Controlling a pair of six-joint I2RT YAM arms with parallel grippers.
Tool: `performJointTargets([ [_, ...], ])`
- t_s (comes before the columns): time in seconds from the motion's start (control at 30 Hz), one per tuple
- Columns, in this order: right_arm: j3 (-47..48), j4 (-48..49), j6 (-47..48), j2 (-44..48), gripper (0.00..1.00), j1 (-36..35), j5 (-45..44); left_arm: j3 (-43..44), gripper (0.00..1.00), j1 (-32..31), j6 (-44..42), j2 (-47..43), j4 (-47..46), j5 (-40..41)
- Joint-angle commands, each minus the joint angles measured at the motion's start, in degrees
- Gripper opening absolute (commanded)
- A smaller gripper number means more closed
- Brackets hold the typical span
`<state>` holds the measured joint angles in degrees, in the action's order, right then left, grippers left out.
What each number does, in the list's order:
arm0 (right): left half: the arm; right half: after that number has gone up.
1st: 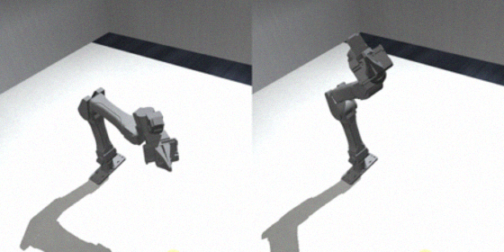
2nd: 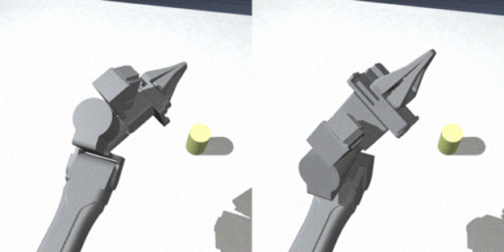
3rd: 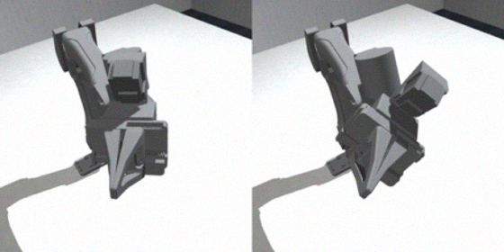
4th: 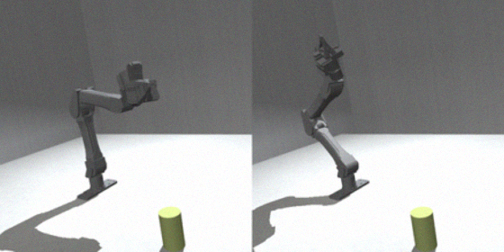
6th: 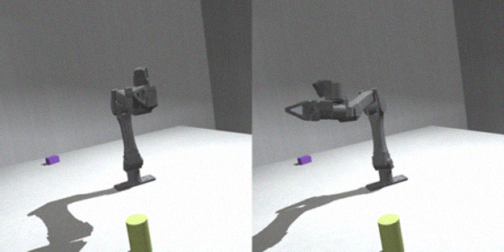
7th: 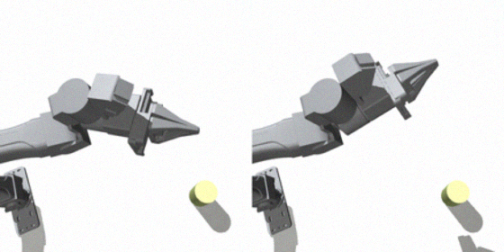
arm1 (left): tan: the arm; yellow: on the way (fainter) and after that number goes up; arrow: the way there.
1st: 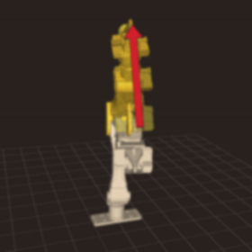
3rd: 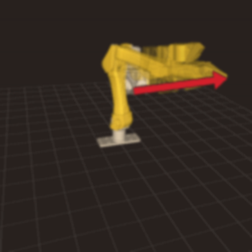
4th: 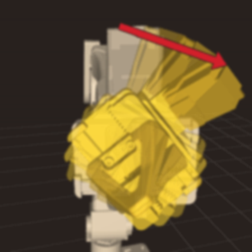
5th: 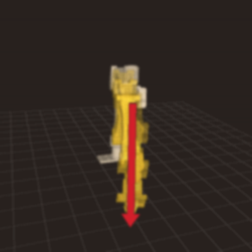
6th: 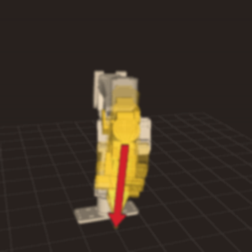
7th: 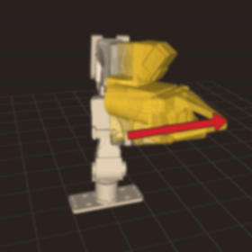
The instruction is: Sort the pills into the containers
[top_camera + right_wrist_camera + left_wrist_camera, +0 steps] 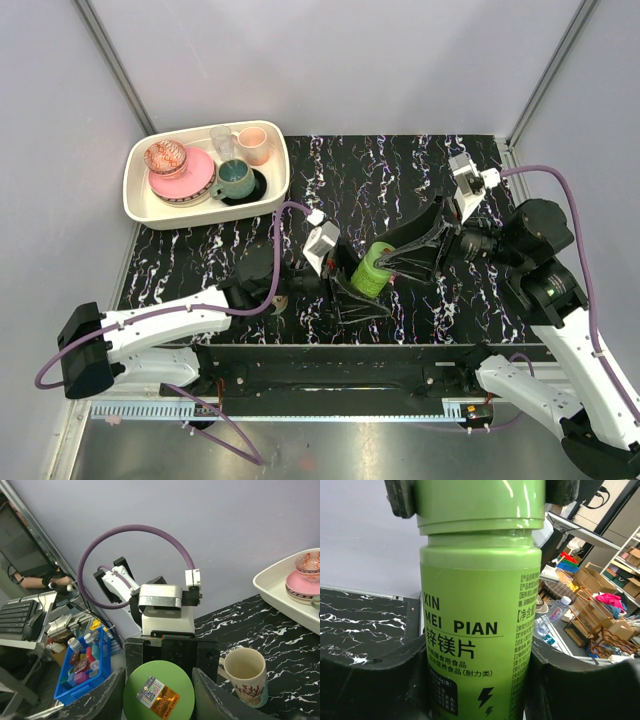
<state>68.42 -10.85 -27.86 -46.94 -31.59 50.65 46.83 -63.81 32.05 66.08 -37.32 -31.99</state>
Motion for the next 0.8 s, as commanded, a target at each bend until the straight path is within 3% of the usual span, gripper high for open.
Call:
performJointTargets([
  [0.0,-0.48,-3.82,-0.89,0.35,0.0,-0.84,10.43,3.18,0.0,0.79,1.08,-0.61,-12.77,0.53],
  [0.37,-0.4,-6.28,0.7,0.36,0.0,-0.84,7.89,1.34,0.0,0.79,3.19,-0.69,-16.82,4.29],
  [0.77,0.48,-14.27,4.65,-1.58,0.0,-0.84,-2.39,5.82,0.0,0.79,-6.64,-2.1,3.9,17.03],
])
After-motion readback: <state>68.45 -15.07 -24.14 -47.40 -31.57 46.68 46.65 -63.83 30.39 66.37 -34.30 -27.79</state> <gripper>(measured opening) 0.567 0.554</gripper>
